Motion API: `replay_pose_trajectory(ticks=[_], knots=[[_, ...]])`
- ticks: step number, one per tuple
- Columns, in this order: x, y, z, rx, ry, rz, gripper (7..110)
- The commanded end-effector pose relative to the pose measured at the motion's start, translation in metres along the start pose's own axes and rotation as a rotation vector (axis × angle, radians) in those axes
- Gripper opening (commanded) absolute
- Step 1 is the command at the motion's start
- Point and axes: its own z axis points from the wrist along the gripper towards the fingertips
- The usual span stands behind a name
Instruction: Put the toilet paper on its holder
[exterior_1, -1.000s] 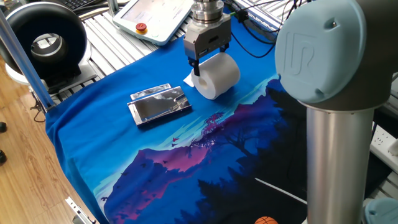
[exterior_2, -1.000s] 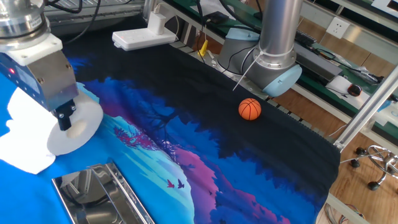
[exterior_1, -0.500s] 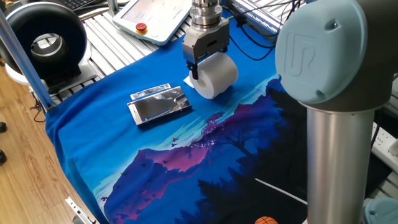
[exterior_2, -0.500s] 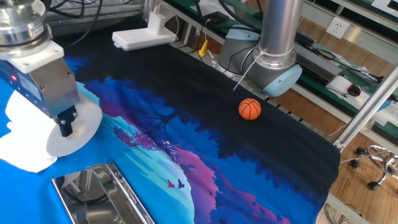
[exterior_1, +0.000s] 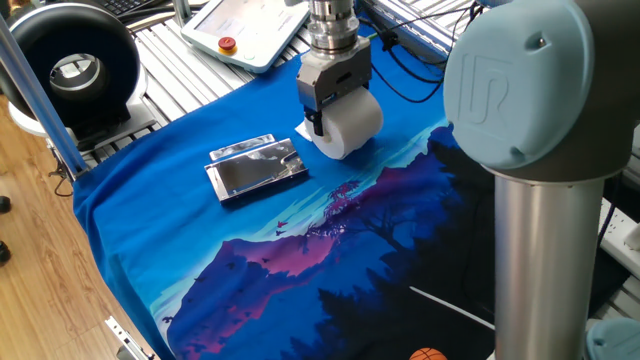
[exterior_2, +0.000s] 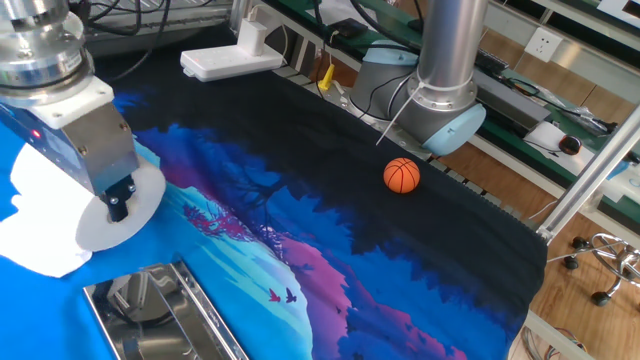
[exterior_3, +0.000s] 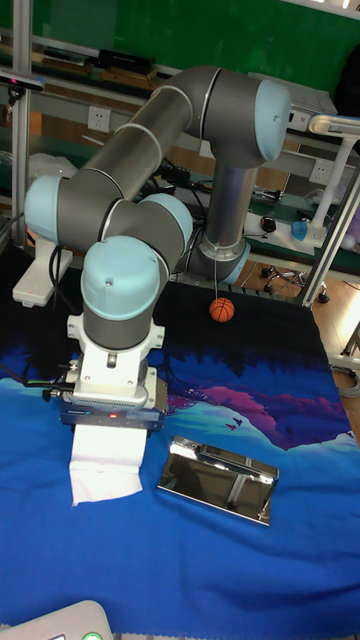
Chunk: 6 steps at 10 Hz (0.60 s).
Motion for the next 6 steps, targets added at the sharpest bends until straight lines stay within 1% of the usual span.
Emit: replay_pose_trajectory(ticks=[1, 2, 3, 4, 5, 6], knots=[[0.003, -0.002, -0.001, 0.016, 0.009, 0.091, 66], [0.006, -0.006, -0.003, 0.046, 0.023, 0.147, 66], [0.005, -0.002, -0.006, 0.048, 0.024, 0.164, 66], [0.002, 0.01, -0.01, 0.012, 0.018, 0.168, 7], [0.001, 0.016, -0.017, -0.004, 0.012, 0.165, 7], [0.004, 0.02, -0.027, -0.013, 0.014, 0.168, 7]])
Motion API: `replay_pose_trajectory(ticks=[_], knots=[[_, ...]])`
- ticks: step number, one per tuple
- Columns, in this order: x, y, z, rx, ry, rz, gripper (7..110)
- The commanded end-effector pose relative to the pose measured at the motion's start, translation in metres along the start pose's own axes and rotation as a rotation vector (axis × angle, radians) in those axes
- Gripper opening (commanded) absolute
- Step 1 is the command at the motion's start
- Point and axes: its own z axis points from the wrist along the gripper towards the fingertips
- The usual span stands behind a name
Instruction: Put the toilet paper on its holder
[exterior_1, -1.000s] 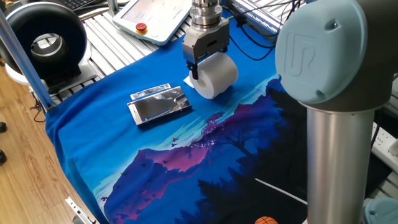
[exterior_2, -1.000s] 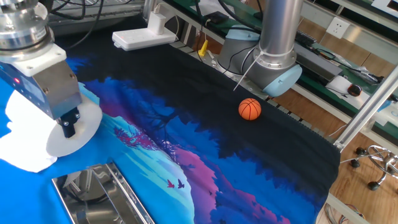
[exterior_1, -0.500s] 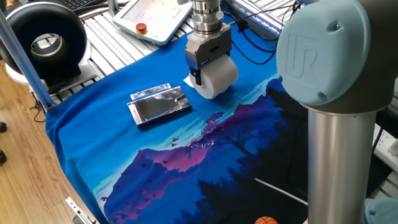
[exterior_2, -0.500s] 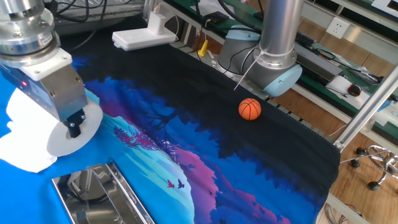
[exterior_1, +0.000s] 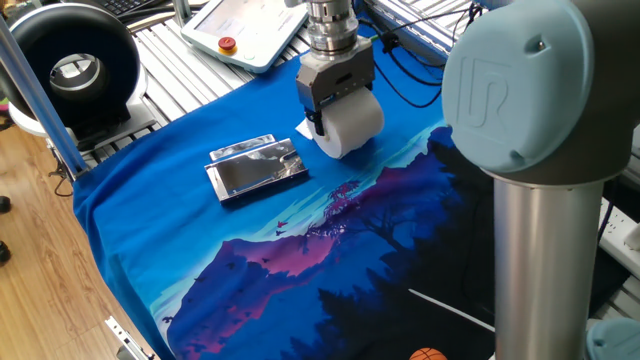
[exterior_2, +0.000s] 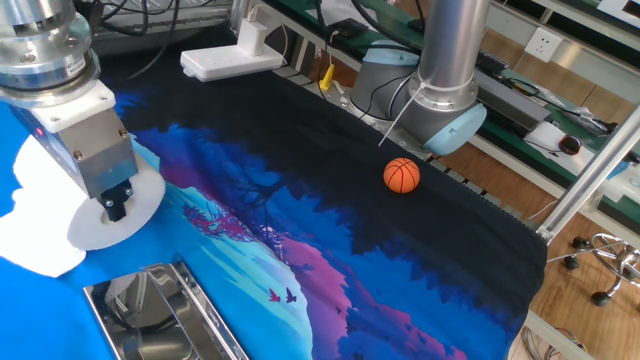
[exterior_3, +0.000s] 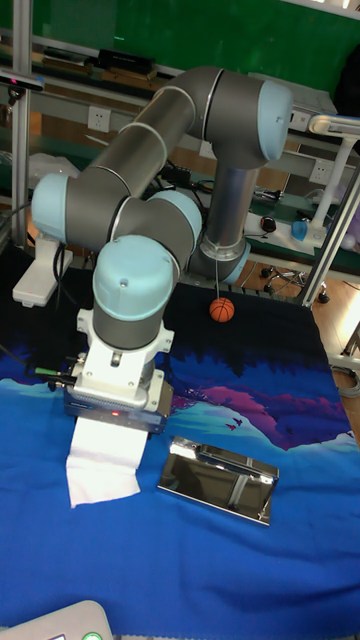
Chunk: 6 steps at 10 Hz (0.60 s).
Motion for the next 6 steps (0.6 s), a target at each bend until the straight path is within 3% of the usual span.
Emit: replay_pose_trajectory(ticks=[1, 3, 5, 6], knots=[[0.008, 0.013, -0.025, -0.035, 0.006, 0.029, 7], [0.013, 0.014, -0.039, -0.06, 0.003, 0.033, 7], [0.007, 0.012, -0.043, -0.077, -0.024, 0.089, 7], [0.007, 0.019, -0.046, -0.114, -0.023, 0.129, 7]])
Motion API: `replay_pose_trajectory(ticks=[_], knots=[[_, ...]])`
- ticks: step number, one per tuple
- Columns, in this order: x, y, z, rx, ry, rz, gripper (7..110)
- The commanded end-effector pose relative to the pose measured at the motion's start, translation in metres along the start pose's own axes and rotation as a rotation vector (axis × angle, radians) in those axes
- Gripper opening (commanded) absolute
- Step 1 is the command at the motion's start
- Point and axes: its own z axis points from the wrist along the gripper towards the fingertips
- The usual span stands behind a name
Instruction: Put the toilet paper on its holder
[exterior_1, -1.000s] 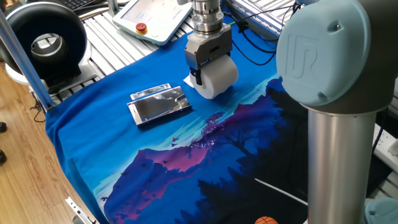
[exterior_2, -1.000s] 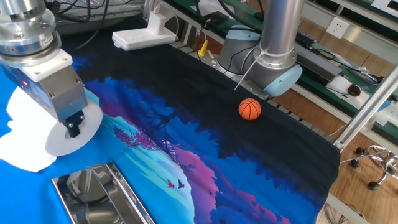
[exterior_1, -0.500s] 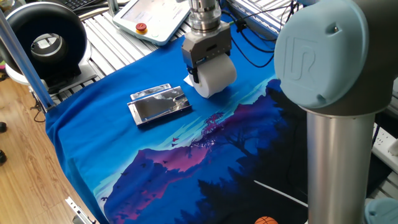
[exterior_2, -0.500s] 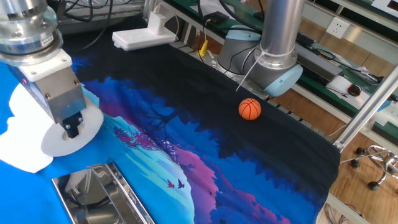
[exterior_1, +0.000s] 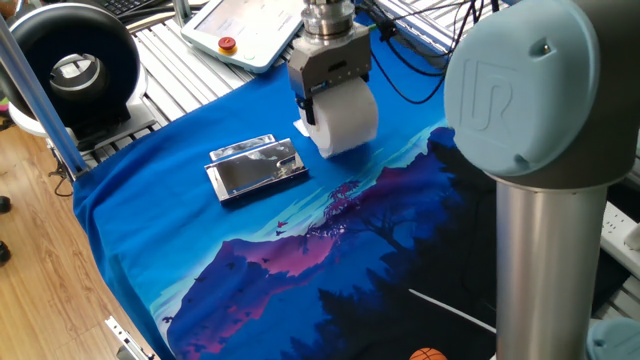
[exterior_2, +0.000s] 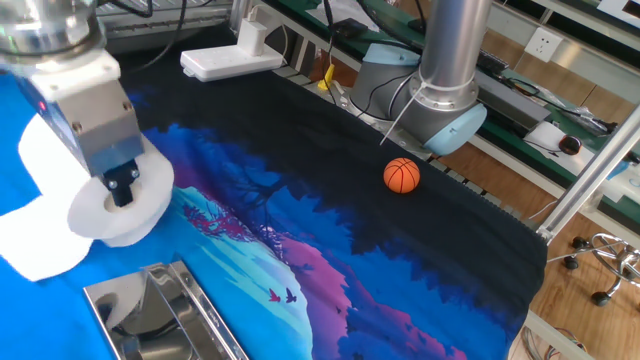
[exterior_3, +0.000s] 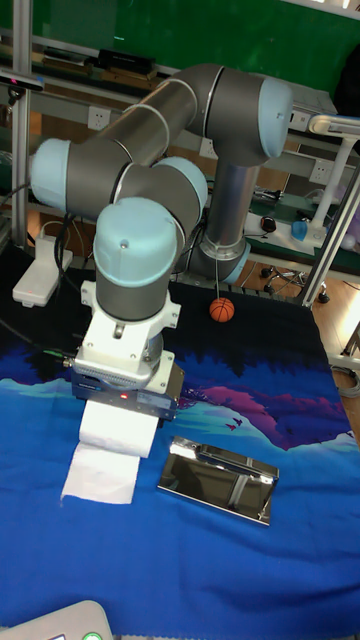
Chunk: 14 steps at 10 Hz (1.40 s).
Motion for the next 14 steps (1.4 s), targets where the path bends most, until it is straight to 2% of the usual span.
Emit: replay_pose_trajectory(ticks=[1, 2, 3, 5, 7, 8, 9, 10, 11, 14], knots=[[0.004, 0.005, -0.012, -0.049, 0.003, 0.077, 7], [0.004, -0.005, -0.012, -0.023, 0.001, 0.076, 7], [0.0, -0.005, -0.014, -0.035, -0.015, 0.094, 7], [-0.004, -0.017, -0.014, -0.021, -0.039, 0.101, 7], [-0.014, -0.01, -0.013, -0.093, -0.091, 0.12, 7], [-0.02, -0.007, -0.012, -0.146, -0.125, 0.126, 7], [-0.019, -0.015, -0.01, -0.132, -0.127, 0.106, 7], [-0.021, -0.024, -0.009, -0.091, -0.13, 0.099, 7], [-0.022, -0.029, -0.009, -0.072, -0.135, 0.092, 7], [-0.028, -0.027, -0.002, -0.081, -0.145, 0.099, 7]])
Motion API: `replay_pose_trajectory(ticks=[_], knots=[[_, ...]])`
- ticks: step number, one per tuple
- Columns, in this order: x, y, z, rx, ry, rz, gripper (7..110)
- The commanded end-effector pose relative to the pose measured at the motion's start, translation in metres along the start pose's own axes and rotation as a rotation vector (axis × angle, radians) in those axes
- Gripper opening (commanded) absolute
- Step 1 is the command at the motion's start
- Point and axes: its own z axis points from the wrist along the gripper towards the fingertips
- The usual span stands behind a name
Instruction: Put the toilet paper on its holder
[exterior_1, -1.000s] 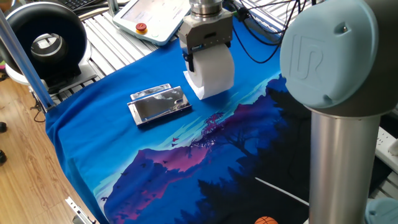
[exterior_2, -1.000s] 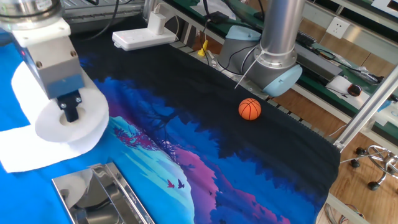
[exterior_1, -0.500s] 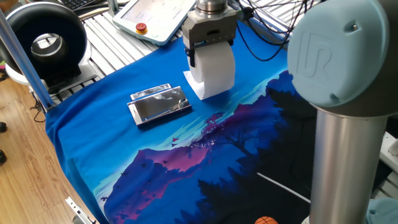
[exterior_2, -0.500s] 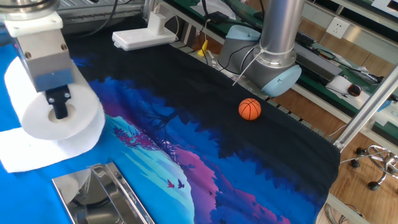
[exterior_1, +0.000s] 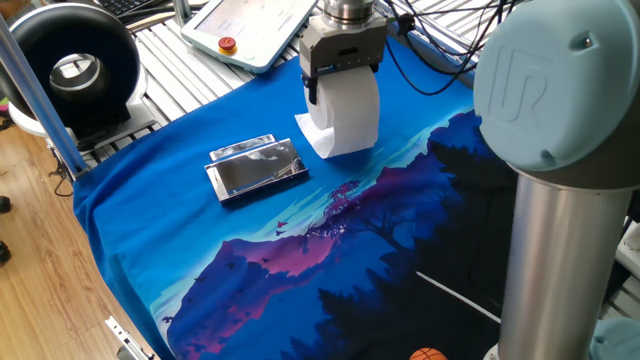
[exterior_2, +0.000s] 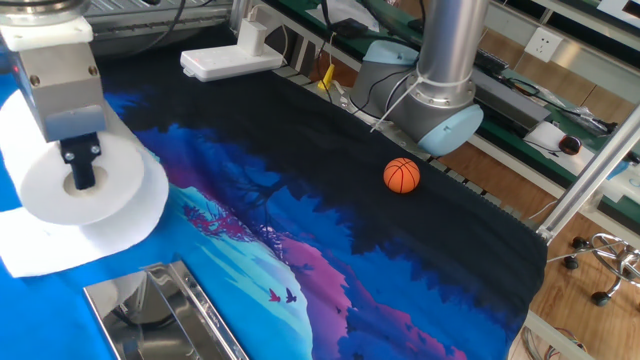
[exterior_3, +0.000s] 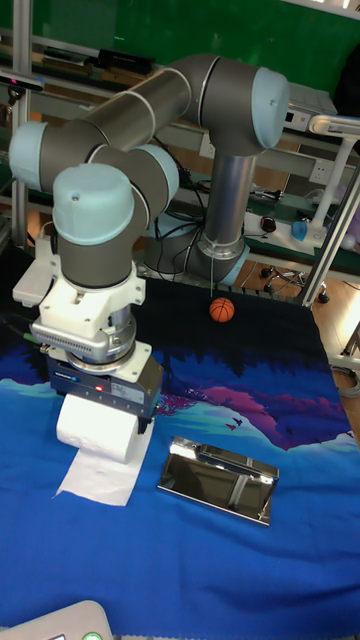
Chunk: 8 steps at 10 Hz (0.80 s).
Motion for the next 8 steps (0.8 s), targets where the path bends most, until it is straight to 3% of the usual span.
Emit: replay_pose_trajectory(ticks=[1, 5, 8], knots=[[-0.007, -0.002, 0.007, -0.009, -0.017, 0.002, 7], [-0.031, 0.0, 0.029, -0.012, -0.059, -0.013, 7], [-0.036, -0.003, 0.039, -0.012, -0.067, -0.014, 7]])
